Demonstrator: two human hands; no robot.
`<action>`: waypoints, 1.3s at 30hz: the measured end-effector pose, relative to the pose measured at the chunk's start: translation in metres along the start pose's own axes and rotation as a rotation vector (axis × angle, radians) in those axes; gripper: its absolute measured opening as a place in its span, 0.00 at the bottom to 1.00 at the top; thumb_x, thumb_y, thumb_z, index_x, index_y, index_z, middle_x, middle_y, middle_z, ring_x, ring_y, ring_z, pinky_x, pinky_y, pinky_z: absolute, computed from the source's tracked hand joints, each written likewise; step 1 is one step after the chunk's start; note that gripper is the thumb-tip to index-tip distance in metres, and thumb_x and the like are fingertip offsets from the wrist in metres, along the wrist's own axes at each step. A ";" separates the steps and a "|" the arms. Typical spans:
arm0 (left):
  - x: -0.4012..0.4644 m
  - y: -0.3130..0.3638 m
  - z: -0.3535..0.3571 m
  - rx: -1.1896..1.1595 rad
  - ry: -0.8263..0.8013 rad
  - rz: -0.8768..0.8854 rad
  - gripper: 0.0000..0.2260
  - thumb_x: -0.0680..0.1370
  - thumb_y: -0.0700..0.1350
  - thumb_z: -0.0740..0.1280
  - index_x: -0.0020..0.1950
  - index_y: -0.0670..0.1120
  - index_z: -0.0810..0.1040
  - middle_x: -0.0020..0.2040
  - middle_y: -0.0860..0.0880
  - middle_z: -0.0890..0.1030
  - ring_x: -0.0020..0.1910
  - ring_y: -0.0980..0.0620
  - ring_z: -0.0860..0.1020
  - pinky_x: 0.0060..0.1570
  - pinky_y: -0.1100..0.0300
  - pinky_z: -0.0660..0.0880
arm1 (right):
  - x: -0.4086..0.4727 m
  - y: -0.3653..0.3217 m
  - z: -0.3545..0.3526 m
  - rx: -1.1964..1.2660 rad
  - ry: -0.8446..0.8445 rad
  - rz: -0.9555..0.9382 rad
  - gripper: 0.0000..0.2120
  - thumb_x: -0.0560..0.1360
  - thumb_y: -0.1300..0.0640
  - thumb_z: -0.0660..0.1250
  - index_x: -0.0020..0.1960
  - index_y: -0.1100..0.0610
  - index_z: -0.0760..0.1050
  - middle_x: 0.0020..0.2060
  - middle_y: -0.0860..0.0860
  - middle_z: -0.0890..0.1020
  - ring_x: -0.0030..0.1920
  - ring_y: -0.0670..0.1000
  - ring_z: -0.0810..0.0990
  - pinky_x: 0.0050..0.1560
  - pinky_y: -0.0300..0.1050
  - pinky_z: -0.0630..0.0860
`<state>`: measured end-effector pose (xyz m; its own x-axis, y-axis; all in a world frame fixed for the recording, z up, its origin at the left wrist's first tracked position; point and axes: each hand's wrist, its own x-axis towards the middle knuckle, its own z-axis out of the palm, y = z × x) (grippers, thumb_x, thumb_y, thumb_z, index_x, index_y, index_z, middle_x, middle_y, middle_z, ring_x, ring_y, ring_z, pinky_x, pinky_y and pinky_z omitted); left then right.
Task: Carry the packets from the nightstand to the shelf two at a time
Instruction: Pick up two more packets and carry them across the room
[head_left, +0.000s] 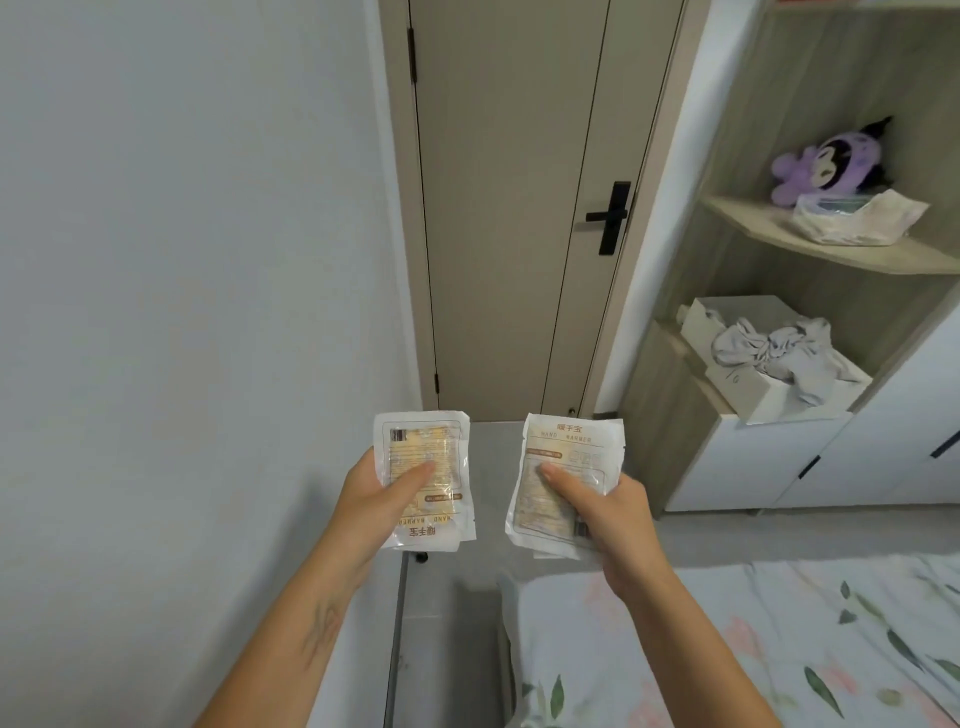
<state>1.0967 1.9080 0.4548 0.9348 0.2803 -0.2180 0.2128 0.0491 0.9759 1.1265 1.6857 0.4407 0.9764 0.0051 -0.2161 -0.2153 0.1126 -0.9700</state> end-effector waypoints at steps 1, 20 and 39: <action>0.016 0.005 0.006 0.002 -0.009 0.002 0.08 0.77 0.41 0.69 0.55 0.50 0.79 0.48 0.51 0.85 0.47 0.50 0.84 0.43 0.54 0.80 | 0.015 -0.004 0.001 0.007 0.009 -0.004 0.11 0.70 0.58 0.76 0.52 0.56 0.83 0.44 0.51 0.87 0.46 0.52 0.86 0.45 0.48 0.82; 0.410 0.107 0.114 0.042 -0.188 0.055 0.07 0.77 0.41 0.69 0.53 0.51 0.79 0.45 0.53 0.86 0.42 0.56 0.85 0.35 0.63 0.78 | 0.391 -0.086 0.003 0.072 0.157 -0.047 0.10 0.71 0.59 0.75 0.52 0.58 0.83 0.46 0.56 0.87 0.48 0.57 0.86 0.54 0.64 0.79; 0.674 0.156 0.393 0.109 -0.667 -0.013 0.09 0.76 0.41 0.70 0.55 0.50 0.78 0.48 0.51 0.85 0.45 0.54 0.84 0.39 0.59 0.80 | 0.607 -0.155 -0.150 0.144 0.666 -0.136 0.11 0.71 0.60 0.74 0.53 0.59 0.83 0.46 0.55 0.87 0.48 0.56 0.86 0.51 0.58 0.82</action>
<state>1.8717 1.7282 0.4547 0.8999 -0.3733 -0.2252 0.2196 -0.0582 0.9739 1.7499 1.5227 0.4433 0.7645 -0.6243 -0.1609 -0.0425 0.2002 -0.9788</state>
